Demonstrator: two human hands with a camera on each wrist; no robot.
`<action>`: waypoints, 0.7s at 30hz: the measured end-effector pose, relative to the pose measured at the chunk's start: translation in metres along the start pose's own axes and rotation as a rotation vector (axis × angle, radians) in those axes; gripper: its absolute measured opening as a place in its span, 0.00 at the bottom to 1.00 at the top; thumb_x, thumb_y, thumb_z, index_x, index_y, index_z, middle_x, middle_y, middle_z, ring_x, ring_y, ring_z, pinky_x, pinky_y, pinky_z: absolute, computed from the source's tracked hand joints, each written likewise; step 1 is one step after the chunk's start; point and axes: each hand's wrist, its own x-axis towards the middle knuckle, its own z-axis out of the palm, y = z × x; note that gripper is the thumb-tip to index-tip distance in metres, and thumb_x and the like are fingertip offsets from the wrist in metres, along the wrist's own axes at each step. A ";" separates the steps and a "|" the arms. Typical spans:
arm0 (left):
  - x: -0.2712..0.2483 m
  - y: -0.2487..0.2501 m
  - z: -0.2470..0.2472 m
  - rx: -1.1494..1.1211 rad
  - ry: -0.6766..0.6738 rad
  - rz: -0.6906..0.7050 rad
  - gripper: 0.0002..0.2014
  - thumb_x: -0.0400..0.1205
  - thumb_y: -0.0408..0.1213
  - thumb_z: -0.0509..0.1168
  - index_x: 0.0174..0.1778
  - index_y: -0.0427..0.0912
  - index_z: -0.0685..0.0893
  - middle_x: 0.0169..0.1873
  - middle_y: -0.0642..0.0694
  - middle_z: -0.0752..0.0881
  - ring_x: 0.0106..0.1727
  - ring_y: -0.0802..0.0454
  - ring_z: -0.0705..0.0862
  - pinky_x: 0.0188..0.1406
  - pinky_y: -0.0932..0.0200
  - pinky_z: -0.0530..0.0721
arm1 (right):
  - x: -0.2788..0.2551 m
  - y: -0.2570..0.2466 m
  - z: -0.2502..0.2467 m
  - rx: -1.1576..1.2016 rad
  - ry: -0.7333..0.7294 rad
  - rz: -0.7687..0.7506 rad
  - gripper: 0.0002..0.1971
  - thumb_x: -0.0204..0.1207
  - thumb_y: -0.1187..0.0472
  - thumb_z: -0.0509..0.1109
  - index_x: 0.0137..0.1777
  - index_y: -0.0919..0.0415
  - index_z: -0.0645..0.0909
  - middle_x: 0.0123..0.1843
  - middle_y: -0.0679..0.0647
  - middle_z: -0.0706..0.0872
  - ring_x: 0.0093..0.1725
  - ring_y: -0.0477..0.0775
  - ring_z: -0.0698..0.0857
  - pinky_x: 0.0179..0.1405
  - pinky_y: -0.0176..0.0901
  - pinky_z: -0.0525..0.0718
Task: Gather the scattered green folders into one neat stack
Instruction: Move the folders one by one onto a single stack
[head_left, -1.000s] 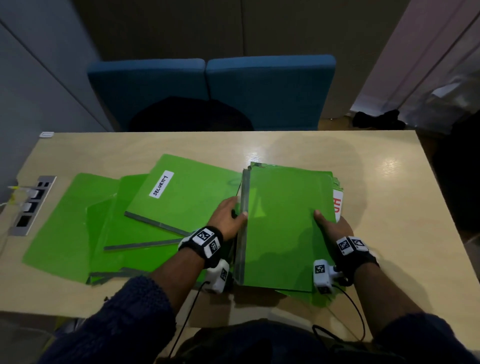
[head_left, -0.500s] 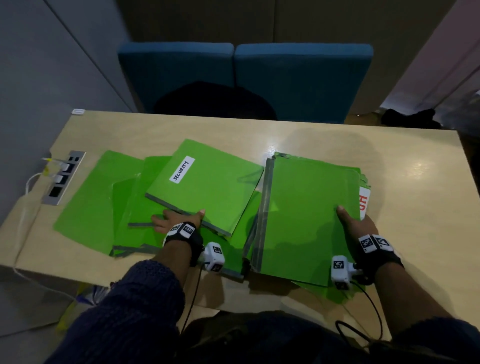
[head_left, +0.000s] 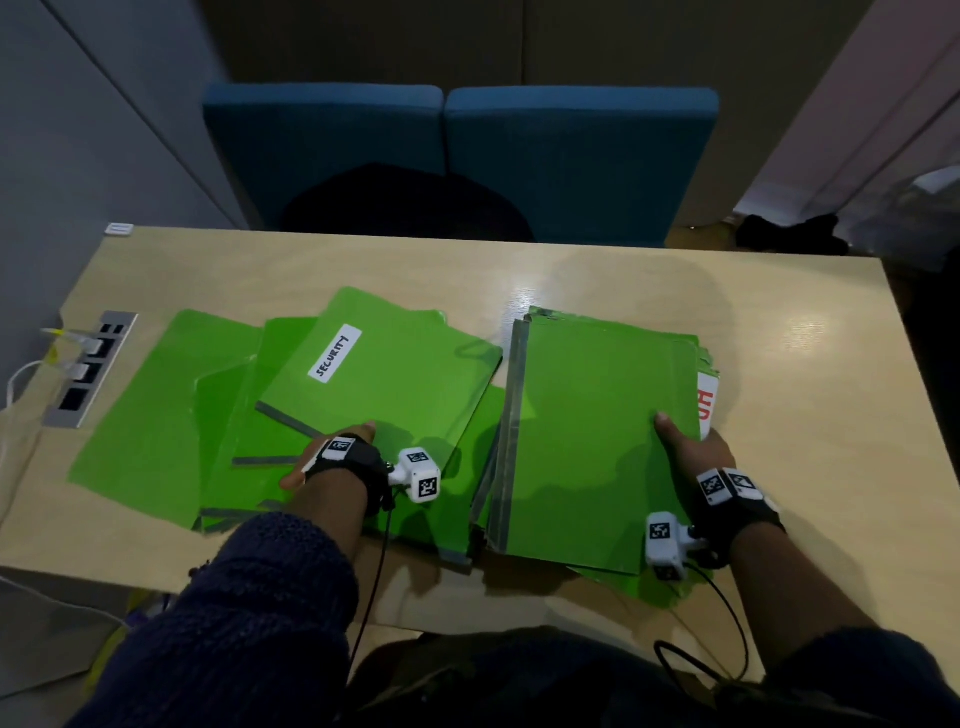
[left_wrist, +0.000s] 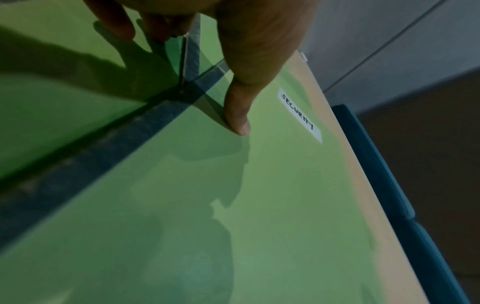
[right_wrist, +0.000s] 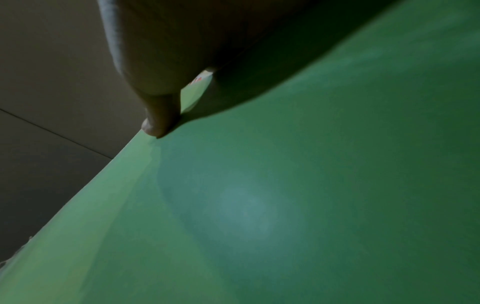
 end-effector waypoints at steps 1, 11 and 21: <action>-0.039 0.014 -0.014 0.126 -0.042 0.013 0.55 0.58 0.60 0.78 0.81 0.65 0.57 0.81 0.42 0.66 0.71 0.30 0.76 0.61 0.28 0.80 | 0.001 0.000 0.001 0.002 0.010 0.002 0.25 0.73 0.39 0.74 0.57 0.60 0.82 0.47 0.58 0.88 0.39 0.57 0.84 0.31 0.40 0.76; -0.156 0.029 -0.070 0.725 0.057 0.221 0.35 0.69 0.67 0.68 0.70 0.53 0.80 0.69 0.43 0.82 0.64 0.41 0.83 0.62 0.45 0.83 | 0.007 0.004 0.004 -0.009 0.028 0.016 0.27 0.70 0.35 0.75 0.54 0.58 0.83 0.47 0.58 0.89 0.42 0.60 0.86 0.36 0.44 0.81; -0.151 0.047 -0.086 -0.576 0.415 0.100 0.25 0.80 0.31 0.63 0.73 0.30 0.67 0.72 0.29 0.74 0.69 0.34 0.78 0.65 0.48 0.77 | 0.006 0.004 0.002 -0.014 0.006 0.016 0.28 0.69 0.33 0.74 0.56 0.57 0.83 0.49 0.58 0.89 0.45 0.61 0.87 0.37 0.44 0.81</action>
